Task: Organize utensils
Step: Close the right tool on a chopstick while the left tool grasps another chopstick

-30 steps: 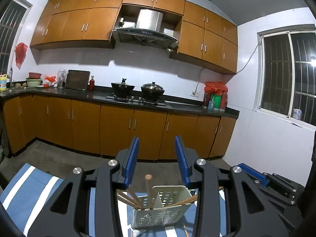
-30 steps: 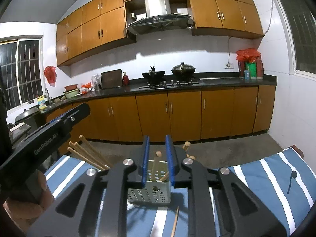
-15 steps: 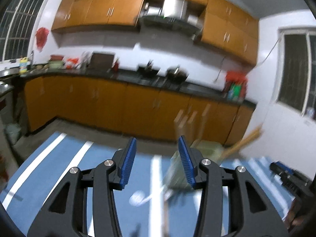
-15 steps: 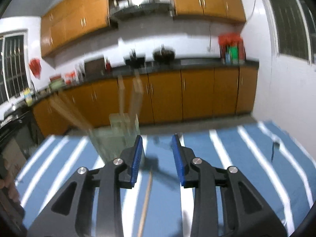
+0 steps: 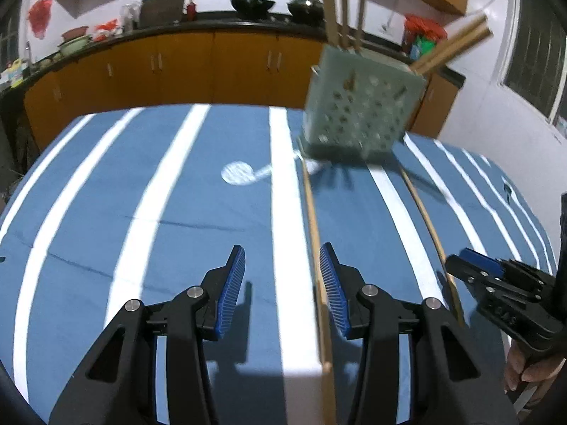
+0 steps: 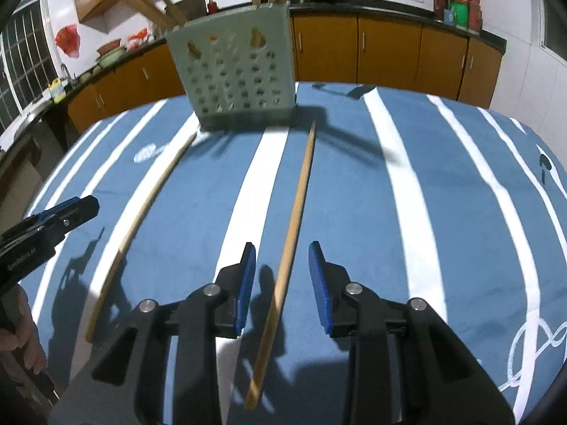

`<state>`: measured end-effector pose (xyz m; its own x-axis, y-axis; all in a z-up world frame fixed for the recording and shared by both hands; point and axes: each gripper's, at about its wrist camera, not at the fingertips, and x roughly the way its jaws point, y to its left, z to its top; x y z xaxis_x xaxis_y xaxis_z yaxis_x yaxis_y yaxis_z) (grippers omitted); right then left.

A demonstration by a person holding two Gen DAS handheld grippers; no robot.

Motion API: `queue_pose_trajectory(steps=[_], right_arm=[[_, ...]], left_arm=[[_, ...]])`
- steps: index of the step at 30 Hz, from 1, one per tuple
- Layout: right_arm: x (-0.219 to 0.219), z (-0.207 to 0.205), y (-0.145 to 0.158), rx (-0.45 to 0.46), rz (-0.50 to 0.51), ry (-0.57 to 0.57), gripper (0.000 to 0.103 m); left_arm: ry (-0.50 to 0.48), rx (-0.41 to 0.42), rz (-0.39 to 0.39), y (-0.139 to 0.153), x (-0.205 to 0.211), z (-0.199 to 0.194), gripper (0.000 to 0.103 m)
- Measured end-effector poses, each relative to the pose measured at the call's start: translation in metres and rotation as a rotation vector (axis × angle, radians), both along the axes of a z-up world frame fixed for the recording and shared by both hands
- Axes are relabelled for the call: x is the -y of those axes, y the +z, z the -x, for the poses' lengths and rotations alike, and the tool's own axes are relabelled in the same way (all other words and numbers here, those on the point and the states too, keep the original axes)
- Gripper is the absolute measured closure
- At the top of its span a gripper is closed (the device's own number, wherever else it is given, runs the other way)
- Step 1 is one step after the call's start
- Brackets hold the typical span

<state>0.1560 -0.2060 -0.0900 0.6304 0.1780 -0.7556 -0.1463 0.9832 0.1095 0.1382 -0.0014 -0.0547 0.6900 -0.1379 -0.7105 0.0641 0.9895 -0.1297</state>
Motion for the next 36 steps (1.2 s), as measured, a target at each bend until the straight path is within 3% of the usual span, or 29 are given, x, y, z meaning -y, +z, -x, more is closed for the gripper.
queue_pose_trajectory(steps=[2,4,12,14,16,18,22,28,33,36], right_arm=[[-0.001,-0.002,-0.002,-0.014,0.008,-0.007,0.075],[0.001,-0.004,-0.004,-0.013,0.028,-0.026,0.094],[0.027,-0.015,-0.003,-0.018,0.009,-0.118,0.095],[0.029,-0.015,-0.004,-0.018,0.010,-0.122,0.095],[0.030,-0.016,-0.004,-0.019,0.010,-0.121,0.095],[0.030,-0.015,-0.004,-0.018,0.011,-0.120,0.095],[0.030,-0.018,-0.002,-0.013,0.018,-0.116,0.095],[0.033,-0.031,-0.003,-0.002,0.051,-0.129,0.095],[0.034,-0.045,-0.003,0.002,0.083,-0.147,0.095],[0.035,-0.051,-0.003,0.005,0.089,-0.155,0.093]], left_arm=[[-0.017,-0.021,-0.013,-0.005,0.007,0.000,0.058],[-0.029,-0.031,-0.019,-0.011,0.012,0.005,0.058],[-0.064,-0.074,-0.066,-0.023,0.028,0.003,0.059],[-0.070,-0.089,-0.094,-0.029,0.033,0.001,0.068],[-0.069,-0.080,-0.132,-0.029,0.036,0.001,0.086],[-0.059,-0.087,-0.133,-0.028,0.031,-0.002,0.095],[0.024,-0.104,-0.111,-0.027,0.004,-0.015,0.095],[0.110,-0.100,-0.151,-0.026,-0.031,-0.031,0.094],[0.131,-0.088,-0.152,-0.026,-0.042,-0.039,0.079],[0.130,-0.089,-0.145,-0.026,-0.041,-0.040,0.077]])
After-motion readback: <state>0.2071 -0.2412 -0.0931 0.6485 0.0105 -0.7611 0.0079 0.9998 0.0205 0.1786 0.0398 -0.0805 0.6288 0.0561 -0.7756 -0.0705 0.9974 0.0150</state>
